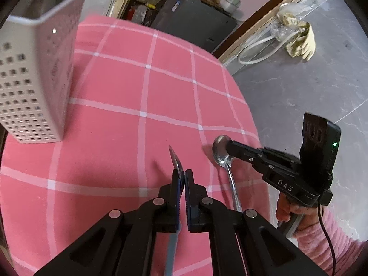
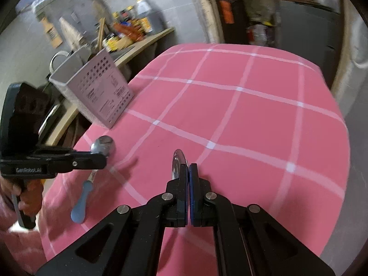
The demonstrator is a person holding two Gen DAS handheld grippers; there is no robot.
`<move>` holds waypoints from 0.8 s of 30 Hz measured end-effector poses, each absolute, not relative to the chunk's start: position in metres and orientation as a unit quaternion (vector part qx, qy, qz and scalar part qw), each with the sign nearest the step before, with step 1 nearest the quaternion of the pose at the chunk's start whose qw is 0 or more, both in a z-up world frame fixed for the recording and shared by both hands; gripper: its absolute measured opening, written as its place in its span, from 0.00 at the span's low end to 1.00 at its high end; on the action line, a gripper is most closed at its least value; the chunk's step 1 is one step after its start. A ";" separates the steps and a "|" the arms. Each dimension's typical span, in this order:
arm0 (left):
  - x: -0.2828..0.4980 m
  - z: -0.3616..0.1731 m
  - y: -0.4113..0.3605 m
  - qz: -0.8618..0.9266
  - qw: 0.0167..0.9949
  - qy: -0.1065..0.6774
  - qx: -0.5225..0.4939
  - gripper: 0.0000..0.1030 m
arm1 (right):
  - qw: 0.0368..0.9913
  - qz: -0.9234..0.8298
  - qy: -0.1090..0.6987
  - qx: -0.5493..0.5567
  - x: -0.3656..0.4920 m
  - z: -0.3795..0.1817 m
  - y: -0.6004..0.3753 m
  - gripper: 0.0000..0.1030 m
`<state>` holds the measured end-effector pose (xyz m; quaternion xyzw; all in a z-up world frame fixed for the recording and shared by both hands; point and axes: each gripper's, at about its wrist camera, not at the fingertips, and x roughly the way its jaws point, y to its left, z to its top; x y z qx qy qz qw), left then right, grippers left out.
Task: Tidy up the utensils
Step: 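Lift both held spoons off the tablecloth toward the caddy, then carry both spoons over the white caddy and lower them in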
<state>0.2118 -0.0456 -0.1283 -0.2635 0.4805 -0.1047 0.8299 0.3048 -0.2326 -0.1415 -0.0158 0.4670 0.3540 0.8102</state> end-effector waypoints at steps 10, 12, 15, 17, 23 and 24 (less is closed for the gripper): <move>0.189 -0.106 -0.027 -0.109 0.844 0.450 -0.270 0.04 | 0.853 0.263 0.448 0.058 0.277 -0.130 -0.239 0.02; 0.185 -0.102 -0.022 -0.108 0.847 0.446 -0.268 0.04 | 0.859 0.252 0.441 0.064 0.272 -0.128 -0.237 0.02; 0.180 -0.096 -0.015 -0.108 0.850 0.442 -0.266 0.04 | 0.867 0.240 0.431 0.075 0.265 -0.123 -0.235 0.02; 0.178 -0.093 -0.011 -0.108 0.850 0.441 -0.265 0.04 | 0.871 0.235 0.424 0.084 0.262 -0.119 -0.234 0.02; 0.172 -0.080 -0.001 -0.103 0.858 0.433 -0.257 0.04 | 0.882 0.229 0.401 0.096 0.253 -0.102 -0.229 0.02; 0.173 -0.077 0.000 -0.103 0.860 0.430 -0.256 0.04 | 0.883 0.229 0.396 0.099 0.252 -0.097 -0.229 0.02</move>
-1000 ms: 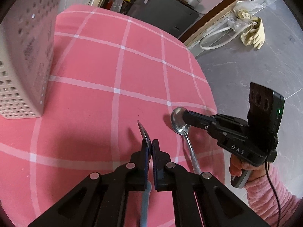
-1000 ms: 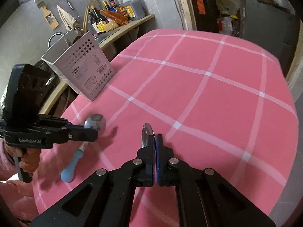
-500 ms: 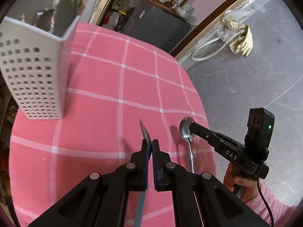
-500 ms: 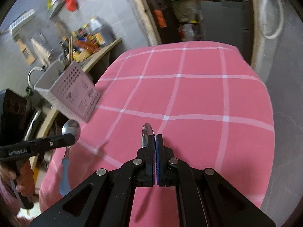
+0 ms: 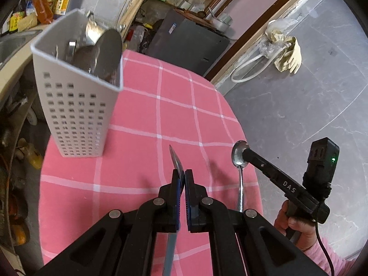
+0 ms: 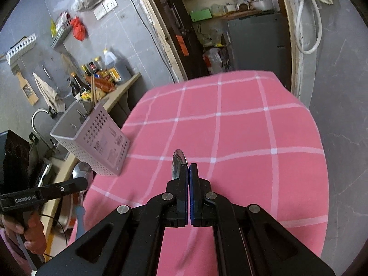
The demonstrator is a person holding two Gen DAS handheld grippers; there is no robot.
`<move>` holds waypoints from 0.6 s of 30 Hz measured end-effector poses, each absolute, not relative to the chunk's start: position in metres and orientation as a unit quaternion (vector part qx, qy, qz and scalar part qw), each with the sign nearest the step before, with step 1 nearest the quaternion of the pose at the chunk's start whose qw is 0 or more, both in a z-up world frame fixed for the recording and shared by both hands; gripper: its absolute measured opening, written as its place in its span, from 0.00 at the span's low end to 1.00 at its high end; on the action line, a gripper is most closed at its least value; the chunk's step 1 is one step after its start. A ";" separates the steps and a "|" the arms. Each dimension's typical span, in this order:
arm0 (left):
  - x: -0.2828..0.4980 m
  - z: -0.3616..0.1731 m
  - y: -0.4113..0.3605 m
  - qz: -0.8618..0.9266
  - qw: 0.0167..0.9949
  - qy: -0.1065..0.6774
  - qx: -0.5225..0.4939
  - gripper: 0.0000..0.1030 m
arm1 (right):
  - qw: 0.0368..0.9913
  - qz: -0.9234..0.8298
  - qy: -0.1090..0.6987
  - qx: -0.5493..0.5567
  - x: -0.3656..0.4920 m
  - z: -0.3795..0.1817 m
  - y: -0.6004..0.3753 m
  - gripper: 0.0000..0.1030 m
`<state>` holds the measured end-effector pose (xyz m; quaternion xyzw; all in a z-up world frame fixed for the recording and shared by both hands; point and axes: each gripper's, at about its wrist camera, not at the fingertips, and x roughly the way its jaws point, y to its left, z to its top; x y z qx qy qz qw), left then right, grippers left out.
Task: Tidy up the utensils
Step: 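Carry both spoons over the white caddy and lower them in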
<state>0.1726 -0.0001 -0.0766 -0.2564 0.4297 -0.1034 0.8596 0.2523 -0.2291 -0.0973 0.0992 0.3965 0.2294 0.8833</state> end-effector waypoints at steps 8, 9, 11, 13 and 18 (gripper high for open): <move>0.178 -0.045 0.003 -0.111 0.878 0.399 -0.241 0.04 | 0.899 0.234 0.353 0.111 0.244 -0.059 -0.226 0.02; 0.178 -0.040 0.004 -0.113 0.881 0.393 -0.239 0.04 | 0.901 0.234 0.346 0.113 0.244 -0.052 -0.225 0.02; 0.178 -0.029 0.007 -0.116 0.887 0.379 -0.236 0.04 | 0.905 0.237 0.334 0.115 0.244 -0.041 -0.224 0.02; 0.179 -0.019 0.011 -0.119 0.893 0.366 -0.234 0.04 | 0.910 0.242 0.317 0.117 0.243 -0.028 -0.222 0.02; 0.184 0.009 0.023 -0.123 0.909 0.326 -0.227 0.04 | 0.917 0.261 0.282 0.111 0.243 0.004 -0.213 0.02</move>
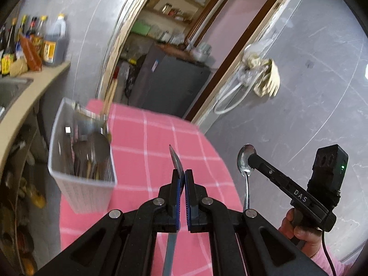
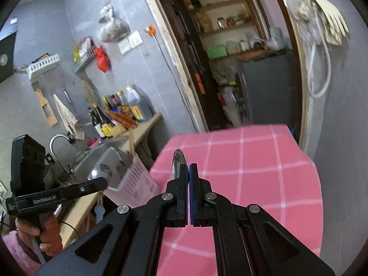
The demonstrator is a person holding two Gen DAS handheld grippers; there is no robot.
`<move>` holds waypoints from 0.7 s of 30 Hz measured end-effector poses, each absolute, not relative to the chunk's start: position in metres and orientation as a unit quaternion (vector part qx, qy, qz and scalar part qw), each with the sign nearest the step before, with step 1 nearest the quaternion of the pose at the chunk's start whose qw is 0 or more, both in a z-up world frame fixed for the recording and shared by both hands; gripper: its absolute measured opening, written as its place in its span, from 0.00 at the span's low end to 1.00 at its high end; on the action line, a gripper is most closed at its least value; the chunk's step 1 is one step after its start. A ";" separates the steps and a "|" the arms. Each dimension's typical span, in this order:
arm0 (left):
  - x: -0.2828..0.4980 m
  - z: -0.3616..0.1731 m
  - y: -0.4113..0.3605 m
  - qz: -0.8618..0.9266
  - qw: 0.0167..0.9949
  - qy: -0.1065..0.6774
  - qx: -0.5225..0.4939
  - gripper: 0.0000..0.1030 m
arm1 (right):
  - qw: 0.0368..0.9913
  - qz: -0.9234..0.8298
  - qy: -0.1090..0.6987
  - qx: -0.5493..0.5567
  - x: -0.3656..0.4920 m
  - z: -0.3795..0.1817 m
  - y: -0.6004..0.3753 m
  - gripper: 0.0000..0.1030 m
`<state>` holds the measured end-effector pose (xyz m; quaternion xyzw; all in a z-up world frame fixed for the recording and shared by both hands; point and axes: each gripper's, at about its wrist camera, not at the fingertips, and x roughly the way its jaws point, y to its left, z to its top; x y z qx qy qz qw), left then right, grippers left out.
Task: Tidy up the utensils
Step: 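Carry both spoons over the white caddy and lower them in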
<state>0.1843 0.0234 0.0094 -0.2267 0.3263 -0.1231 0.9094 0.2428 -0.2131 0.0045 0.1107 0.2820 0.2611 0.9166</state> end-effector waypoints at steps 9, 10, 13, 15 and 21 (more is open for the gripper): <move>0.193 0.047 0.052 -0.112 0.930 0.263 -0.232 0.04 | 0.923 0.293 0.217 0.122 0.249 0.055 -0.185 0.02; 0.194 0.052 0.054 -0.109 0.932 0.256 -0.232 0.04 | 0.923 0.297 0.210 0.126 0.250 0.060 -0.182 0.02; 0.196 0.063 0.065 -0.099 0.939 0.237 -0.228 0.04 | 0.923 0.306 0.191 0.133 0.254 0.074 -0.169 0.02; 0.197 0.070 0.070 -0.095 0.943 0.225 -0.227 0.04 | 0.923 0.312 0.181 0.133 0.255 0.079 -0.159 0.02; 0.199 0.084 0.088 -0.076 0.953 0.198 -0.217 0.04 | 0.927 0.326 0.142 0.120 0.254 0.101 -0.127 0.02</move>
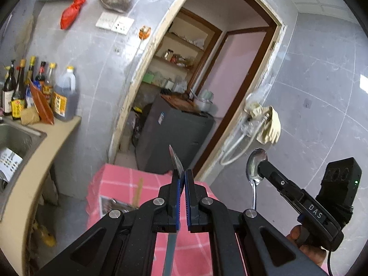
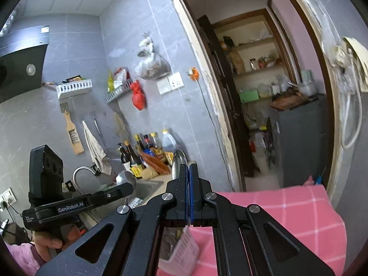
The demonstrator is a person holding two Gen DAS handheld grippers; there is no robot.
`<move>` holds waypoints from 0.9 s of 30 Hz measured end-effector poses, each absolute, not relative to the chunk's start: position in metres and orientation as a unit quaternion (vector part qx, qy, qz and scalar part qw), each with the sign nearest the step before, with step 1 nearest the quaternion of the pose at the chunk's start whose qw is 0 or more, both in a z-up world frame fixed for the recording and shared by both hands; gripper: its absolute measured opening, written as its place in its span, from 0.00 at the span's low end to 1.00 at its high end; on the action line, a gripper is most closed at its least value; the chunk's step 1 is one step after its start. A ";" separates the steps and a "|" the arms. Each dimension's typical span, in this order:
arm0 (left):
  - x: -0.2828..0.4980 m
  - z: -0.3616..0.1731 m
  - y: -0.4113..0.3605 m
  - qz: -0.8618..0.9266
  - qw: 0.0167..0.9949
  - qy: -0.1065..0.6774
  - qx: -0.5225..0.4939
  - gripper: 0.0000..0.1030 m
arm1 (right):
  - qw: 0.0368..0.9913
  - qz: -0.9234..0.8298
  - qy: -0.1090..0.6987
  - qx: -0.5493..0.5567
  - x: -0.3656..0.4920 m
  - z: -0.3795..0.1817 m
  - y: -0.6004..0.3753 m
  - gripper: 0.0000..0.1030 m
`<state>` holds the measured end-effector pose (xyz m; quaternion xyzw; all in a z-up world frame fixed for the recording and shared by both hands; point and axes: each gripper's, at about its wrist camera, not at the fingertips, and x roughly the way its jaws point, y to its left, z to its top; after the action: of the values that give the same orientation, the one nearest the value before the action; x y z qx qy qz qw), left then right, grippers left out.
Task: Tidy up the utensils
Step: 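Carry both spoons over the white caddy and lower them in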
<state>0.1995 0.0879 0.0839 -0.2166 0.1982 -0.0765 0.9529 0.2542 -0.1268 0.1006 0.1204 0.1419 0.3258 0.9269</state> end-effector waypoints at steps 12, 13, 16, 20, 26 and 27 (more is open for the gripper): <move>0.202 0.083 0.120 -0.066 0.966 0.145 -0.205 0.04 | 0.946 0.305 0.074 0.083 0.246 0.109 -0.074 0.02; 0.202 0.081 0.121 -0.068 0.967 0.141 -0.202 0.04 | 0.947 0.303 0.067 0.081 0.244 0.106 -0.074 0.02; 0.202 0.071 0.126 -0.074 0.968 0.126 -0.205 0.04 | 0.951 0.295 0.055 0.076 0.238 0.097 -0.065 0.02; 0.203 0.056 0.131 -0.081 0.966 0.110 -0.218 0.04 | 0.954 0.290 0.047 0.065 0.233 0.084 -0.051 0.02; 0.212 0.031 0.137 -0.083 0.965 0.099 -0.228 0.04 | 0.958 0.280 0.035 0.046 0.236 0.055 -0.036 0.02; 0.214 0.026 0.138 -0.084 0.965 0.099 -0.228 0.04 | 0.958 0.281 0.035 0.046 0.237 0.050 -0.034 0.02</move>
<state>0.2137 0.1376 0.0264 -0.2278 0.0985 -0.0845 0.9650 0.2374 -0.0344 0.0497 0.0463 0.0354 0.2805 0.9581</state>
